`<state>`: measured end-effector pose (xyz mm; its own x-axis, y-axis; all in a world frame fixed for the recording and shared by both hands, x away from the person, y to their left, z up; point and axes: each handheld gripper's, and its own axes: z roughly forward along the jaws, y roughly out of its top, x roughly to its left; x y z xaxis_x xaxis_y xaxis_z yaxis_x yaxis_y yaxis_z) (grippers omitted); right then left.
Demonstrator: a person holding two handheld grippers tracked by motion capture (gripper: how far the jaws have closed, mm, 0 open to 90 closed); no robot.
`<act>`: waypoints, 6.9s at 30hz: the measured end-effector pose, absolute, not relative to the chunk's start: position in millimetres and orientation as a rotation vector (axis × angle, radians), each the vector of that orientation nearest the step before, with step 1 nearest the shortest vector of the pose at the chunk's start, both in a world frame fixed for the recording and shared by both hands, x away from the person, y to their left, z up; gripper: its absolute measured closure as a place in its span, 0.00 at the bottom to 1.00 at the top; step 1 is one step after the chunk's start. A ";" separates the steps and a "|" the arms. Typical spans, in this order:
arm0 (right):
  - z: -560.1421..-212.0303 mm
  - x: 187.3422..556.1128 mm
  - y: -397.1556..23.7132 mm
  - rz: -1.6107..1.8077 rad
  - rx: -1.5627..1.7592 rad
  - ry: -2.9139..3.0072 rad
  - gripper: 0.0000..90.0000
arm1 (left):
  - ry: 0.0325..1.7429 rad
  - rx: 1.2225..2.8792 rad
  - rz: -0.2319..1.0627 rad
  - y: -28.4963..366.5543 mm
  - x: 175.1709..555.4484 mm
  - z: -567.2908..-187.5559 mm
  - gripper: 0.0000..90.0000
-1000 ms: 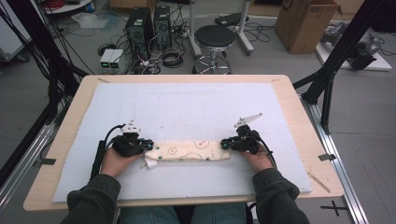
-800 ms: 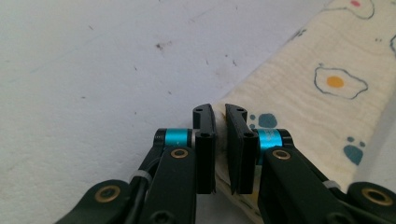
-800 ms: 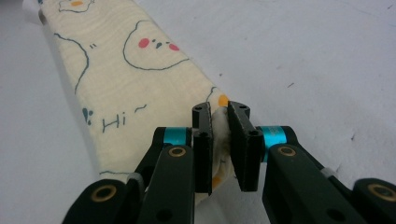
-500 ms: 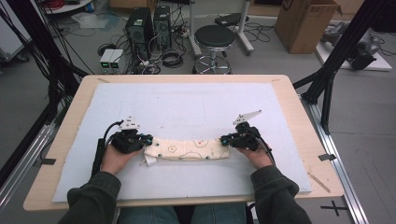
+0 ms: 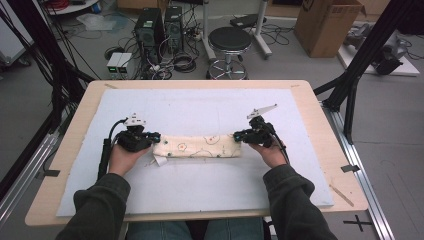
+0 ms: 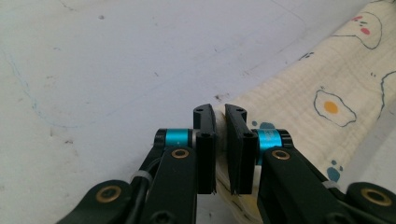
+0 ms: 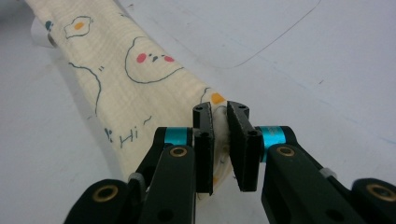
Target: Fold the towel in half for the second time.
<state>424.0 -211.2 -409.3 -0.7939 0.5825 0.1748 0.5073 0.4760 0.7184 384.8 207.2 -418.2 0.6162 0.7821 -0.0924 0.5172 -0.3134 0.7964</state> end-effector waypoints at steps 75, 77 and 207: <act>-406.0 459.9 -224.0 1.280 1.145 2.454 0.63 | 1.038 1.911 0.393 204.0 415.6 -410.1 0.65; -404.2 458.2 -223.3 1.289 1.137 2.451 0.61 | 1.030 1.912 0.389 203.9 414.4 -408.8 0.64; -406.2 364.0 -258.6 1.337 1.048 2.367 0.14 | 0.862 1.914 0.438 228.0 308.4 -398.4 0.30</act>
<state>364.0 -258.6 -406.2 -0.7190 0.6803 0.1423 0.4730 0.3289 0.8174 308.4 228.0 -398.4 0.6865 0.7249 -0.0566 0.3819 -0.2933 0.8764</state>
